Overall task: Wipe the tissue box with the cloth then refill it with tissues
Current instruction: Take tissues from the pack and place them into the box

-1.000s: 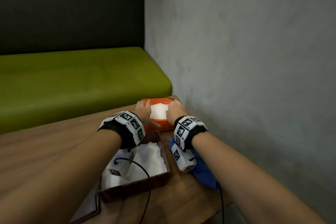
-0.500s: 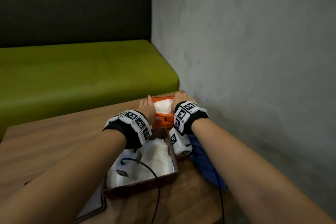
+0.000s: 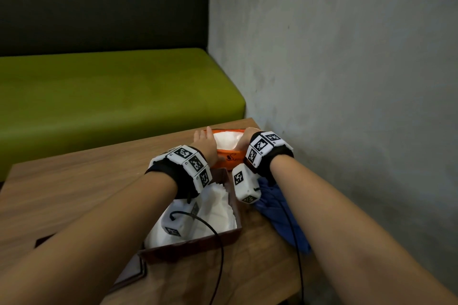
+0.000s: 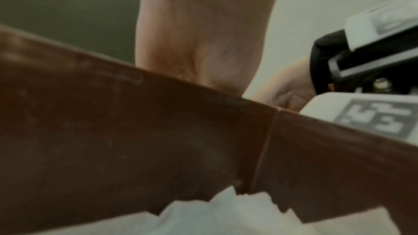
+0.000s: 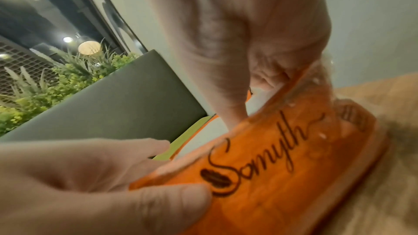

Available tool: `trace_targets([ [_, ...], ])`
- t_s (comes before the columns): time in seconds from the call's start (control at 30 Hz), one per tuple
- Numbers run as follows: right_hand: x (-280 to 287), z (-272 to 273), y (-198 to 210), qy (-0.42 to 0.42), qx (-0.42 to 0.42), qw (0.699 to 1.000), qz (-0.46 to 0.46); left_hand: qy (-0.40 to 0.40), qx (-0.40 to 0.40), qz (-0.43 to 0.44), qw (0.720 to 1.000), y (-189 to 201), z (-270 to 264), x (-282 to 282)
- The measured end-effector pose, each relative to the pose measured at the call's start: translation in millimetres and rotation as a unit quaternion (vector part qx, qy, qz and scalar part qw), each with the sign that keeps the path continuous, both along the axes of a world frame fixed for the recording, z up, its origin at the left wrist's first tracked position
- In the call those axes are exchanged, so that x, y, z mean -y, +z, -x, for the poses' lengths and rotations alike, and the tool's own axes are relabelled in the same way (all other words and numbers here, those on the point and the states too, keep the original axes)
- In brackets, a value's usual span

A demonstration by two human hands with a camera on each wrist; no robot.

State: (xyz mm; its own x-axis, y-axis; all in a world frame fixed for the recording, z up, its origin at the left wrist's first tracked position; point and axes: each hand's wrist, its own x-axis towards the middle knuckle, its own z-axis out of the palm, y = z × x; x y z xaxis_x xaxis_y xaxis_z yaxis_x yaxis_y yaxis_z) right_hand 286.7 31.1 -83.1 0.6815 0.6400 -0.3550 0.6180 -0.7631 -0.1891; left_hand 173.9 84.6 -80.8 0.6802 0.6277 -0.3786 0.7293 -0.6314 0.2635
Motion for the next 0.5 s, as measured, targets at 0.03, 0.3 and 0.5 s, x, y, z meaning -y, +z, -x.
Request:
trace_targets([
  [0.03, 1.6, -0.5, -1.0, -0.002, -0.001, 1.000, -0.020, -0.003, -0.001, -0.006, 1.000, 0.0, -0.3, 0.8],
  [0.3, 6.7, 0.0, 10.3, 0.055, 0.011, 0.998, 0.006, 0.002, 0.016, 0.007, 1.000, -5.9, 0.3, -3.0],
  [0.5, 1.4, 6.2, 9.5, 0.046, 0.032, 0.998, 0.034, 0.005, 0.031, 0.014, 0.999, -6.2, 2.9, -2.0],
])
